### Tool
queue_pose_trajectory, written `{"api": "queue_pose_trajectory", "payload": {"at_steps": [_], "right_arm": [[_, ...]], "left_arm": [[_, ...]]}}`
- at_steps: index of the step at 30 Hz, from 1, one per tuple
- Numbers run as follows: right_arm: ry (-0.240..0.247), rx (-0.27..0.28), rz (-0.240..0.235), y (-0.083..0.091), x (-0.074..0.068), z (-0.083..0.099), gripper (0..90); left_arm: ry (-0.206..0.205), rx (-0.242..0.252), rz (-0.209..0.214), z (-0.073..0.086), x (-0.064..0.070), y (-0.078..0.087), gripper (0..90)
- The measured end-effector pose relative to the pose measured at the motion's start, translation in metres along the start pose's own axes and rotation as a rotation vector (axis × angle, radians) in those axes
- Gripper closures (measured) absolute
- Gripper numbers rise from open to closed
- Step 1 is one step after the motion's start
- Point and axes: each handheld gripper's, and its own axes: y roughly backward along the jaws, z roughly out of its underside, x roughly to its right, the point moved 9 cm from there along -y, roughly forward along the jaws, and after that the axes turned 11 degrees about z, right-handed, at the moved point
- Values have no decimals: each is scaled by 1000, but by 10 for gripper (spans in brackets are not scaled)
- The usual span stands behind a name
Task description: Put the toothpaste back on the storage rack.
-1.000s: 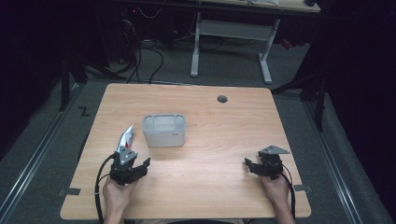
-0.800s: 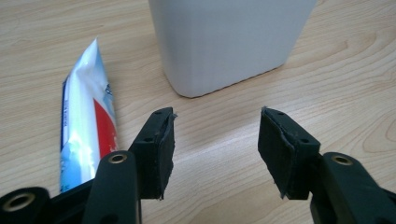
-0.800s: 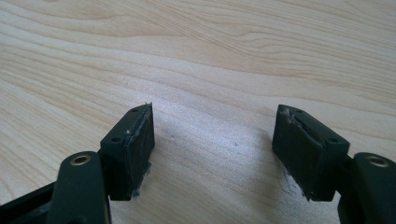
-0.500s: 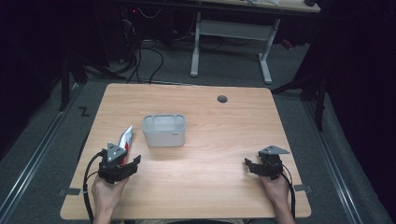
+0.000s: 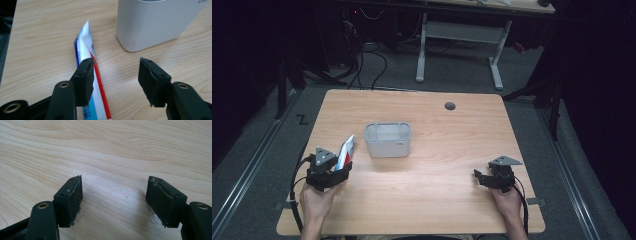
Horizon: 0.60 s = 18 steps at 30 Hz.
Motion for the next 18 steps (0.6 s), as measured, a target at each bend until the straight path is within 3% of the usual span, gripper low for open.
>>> {"api": "queue_pose_trajectory", "payload": {"at_steps": [8,18], "right_arm": [[0,0,0,0,0,0,297],[1,1,0,0,0,0,297]], "left_arm": [[17,-40,-23,-4,-15,-9,469],[39,-51,-43,-10,-27,-14,476]]}}
